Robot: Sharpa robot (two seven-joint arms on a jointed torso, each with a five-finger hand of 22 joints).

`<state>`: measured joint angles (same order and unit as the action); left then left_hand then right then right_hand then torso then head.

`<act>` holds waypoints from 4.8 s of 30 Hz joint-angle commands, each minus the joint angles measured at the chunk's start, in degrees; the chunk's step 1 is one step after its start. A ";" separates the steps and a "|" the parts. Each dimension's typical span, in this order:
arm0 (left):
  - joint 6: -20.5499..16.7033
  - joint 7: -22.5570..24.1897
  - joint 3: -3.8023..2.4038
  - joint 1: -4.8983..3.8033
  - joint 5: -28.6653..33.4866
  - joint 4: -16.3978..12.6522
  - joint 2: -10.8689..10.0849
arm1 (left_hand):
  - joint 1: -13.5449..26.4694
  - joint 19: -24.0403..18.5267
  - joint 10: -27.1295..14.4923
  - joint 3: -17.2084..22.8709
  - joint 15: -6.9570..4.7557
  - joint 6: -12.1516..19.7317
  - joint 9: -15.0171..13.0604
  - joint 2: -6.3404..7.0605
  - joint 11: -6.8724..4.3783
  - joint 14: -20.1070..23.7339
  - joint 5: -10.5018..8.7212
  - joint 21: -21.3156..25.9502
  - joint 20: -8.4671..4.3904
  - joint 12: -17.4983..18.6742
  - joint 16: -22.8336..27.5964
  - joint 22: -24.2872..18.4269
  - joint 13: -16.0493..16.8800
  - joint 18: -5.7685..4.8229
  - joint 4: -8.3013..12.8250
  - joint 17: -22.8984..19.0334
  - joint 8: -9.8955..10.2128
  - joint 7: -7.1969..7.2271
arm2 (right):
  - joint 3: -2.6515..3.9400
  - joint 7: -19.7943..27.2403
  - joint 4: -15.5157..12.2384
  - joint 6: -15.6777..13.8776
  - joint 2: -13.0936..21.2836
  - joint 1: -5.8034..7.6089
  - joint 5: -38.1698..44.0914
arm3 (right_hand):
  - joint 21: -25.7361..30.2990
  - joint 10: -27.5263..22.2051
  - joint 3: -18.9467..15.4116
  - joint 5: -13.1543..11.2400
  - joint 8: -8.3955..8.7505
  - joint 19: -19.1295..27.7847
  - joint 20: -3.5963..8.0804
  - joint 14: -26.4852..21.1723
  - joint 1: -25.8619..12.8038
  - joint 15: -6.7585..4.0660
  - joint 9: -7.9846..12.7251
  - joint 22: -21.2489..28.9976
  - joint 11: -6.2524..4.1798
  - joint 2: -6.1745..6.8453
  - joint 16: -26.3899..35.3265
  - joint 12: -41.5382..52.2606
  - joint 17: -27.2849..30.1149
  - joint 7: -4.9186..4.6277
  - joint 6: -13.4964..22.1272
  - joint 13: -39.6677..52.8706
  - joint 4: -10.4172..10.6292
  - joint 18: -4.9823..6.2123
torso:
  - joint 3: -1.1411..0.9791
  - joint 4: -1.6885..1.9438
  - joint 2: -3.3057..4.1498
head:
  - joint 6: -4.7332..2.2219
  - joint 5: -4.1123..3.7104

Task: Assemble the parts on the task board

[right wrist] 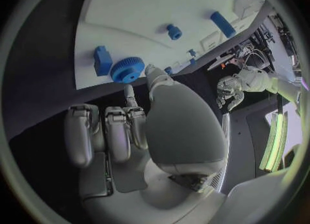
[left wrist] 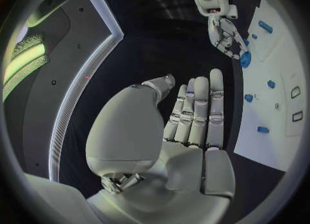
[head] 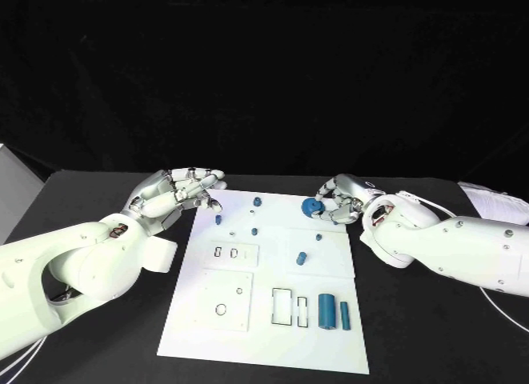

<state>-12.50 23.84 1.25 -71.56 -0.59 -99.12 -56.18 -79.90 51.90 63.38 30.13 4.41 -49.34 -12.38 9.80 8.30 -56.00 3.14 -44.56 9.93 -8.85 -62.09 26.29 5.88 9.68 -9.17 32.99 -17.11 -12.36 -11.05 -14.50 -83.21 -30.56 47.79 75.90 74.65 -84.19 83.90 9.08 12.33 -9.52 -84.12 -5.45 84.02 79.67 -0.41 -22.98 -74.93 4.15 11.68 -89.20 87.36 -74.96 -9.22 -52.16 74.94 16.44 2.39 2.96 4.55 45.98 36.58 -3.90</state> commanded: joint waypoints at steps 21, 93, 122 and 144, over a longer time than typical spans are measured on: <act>0.90 0.15 -0.05 -0.06 0.22 0.07 -0.01 | 0.28 -0.53 -0.54 0.05 0.04 0.41 -0.07 -0.11 0.06 0.44 -0.02 -0.20 -0.03 -0.37 -0.37 0.10 0.08 0.69 -0.15 -0.09 -0.28 -0.12 | 0.05 -0.67 1.96 0.26 -1.69 -0.01 -0.12 | -0.87 3.81 0.38 0.77 -0.23 -3.11 -0.43 5.78 1.17 0.44 -0.13 -9.28 0.12 -1.25 -0.51 0.55 -14.11 0.22 -0.67 12.57 -0.14 -0.95 | -0.06 0.00 0.06 | 0.15 0.11; 1.29 -0.55 -0.04 -0.05 0.22 0.48 0.11 | 0.74 -0.95 -0.87 0.08 0.15 0.76 -0.20 -0.25 0.18 0.57 -0.03 -0.76 0.06 -0.61 -0.70 0.46 0.29 0.68 -0.55 -0.29 -0.36 -0.26 | 0.08 -2.65 4.70 2.74 -4.59 -0.71 1.86 | -0.22 1.12 -1.45 0.06 1.12 -2.58 -0.98 5.66 0.75 1.05 0.35 -8.72 0.81 -0.21 -0.38 -1.89 -13.70 -0.52 1.61 10.02 0.24 -0.75 | -0.13 -0.04 0.15 | 0.76 0.21; 1.43 -0.68 -0.04 -0.04 0.22 0.45 0.03 | 0.83 -1.05 -0.95 0.13 0.17 0.83 -0.24 -0.37 0.19 0.60 -0.03 -0.88 0.09 -0.67 -0.77 0.53 0.34 0.68 -0.68 -0.35 -0.39 -0.26 | 0.34 -0.32 0.02 -6.55 -4.10 -0.51 5.84 | -0.64 1.97 11.51 -4.33 -1.84 -2.81 -0.01 5.67 3.85 -0.17 -0.22 -9.54 -0.67 -2.91 -0.37 -1.33 -13.75 1.09 -3.79 10.94 -1.81 -0.87 | 0.00 -0.13 0.00 | 0.61 0.20; 2.14 -1.40 -0.04 -0.04 0.22 0.31 0.35 | 0.28 -1.36 -1.17 0.69 0.12 0.95 -0.39 -0.64 0.16 0.75 -0.03 -1.38 0.08 -0.91 -0.98 0.84 0.52 0.72 -0.37 -0.56 -0.56 -0.25 | 0.54 -4.17 1.59 -5.06 -15.69 -0.82 10.39 | -1.06 1.61 12.31 -3.91 -1.84 -3.08 0.10 5.63 3.55 -0.24 -0.18 -10.03 -0.68 -2.09 -0.32 -1.69 -13.62 1.06 -3.40 10.61 -2.05 -1.00 | 0.00 0.26 0.07 | 0.07 -0.10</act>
<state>-11.56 22.30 1.26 -71.55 -0.58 -98.71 -55.94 -79.60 50.96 62.77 30.53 4.43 -48.72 -12.69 9.50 8.49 -55.58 3.14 -45.65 10.04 -9.52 -62.79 27.05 6.30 9.68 -9.40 32.47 -17.40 -12.56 -10.54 -17.08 -81.94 -36.30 32.24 75.13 83.05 -85.09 84.01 21.05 8.05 -9.57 -83.90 -5.63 84.03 83.33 -0.43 -22.52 -74.93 3.64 9.02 -89.42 85.70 -74.90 -9.19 -54.30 74.94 14.29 1.99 2.96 4.78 46.02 36.62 -3.96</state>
